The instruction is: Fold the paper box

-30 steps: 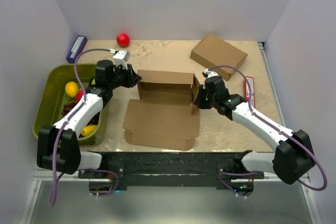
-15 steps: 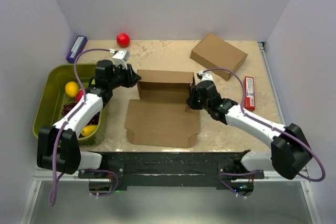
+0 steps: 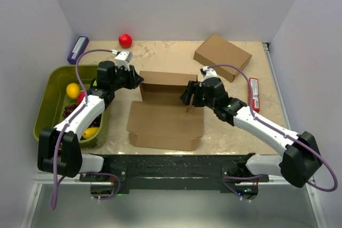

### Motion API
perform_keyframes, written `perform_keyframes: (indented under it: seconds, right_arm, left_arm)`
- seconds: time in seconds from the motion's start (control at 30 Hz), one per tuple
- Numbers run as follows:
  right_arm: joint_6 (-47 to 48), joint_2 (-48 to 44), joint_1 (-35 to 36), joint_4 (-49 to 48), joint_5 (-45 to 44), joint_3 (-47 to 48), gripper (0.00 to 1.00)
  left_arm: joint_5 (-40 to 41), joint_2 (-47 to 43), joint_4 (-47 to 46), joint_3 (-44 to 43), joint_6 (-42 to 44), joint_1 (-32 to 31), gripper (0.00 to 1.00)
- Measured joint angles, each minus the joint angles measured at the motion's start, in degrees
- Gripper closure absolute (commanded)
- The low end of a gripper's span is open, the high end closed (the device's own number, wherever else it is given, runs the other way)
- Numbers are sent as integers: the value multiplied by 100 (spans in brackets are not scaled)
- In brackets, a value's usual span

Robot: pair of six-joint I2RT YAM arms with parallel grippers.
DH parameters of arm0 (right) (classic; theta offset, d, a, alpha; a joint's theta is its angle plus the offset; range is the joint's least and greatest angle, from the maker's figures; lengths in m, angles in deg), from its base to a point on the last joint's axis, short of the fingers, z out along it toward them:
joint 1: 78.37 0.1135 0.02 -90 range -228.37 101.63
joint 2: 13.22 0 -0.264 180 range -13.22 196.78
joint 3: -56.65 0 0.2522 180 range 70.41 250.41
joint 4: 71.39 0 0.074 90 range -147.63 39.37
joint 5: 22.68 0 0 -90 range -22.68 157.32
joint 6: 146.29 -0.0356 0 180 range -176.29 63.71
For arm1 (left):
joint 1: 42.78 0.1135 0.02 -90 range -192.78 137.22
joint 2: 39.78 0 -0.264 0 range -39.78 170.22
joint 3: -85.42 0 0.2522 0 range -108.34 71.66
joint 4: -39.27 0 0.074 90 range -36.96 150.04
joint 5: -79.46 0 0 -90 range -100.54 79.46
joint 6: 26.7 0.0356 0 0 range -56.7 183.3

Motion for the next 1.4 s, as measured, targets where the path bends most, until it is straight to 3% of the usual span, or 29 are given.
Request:
perform_keyframes:
  seconds: [0.23,0.53,0.93,1.4]
  right_arm:
    - [435,-332,-599,595,341,625,17]
    - [848,-573,-1727,857,409,745,20]
    - [828,-22,-1788,243,474,-446,30]
    - [1443,13,-1453,-1696,1049,-1320,25]
  left_arm:
    - [0,0,9,-4,13,0,69]
    - [0,0,22,-15,33,0,69]
    - [-7,0,26,-15,33,0,69]
    - [-28,0,28,-15,33,0,69]
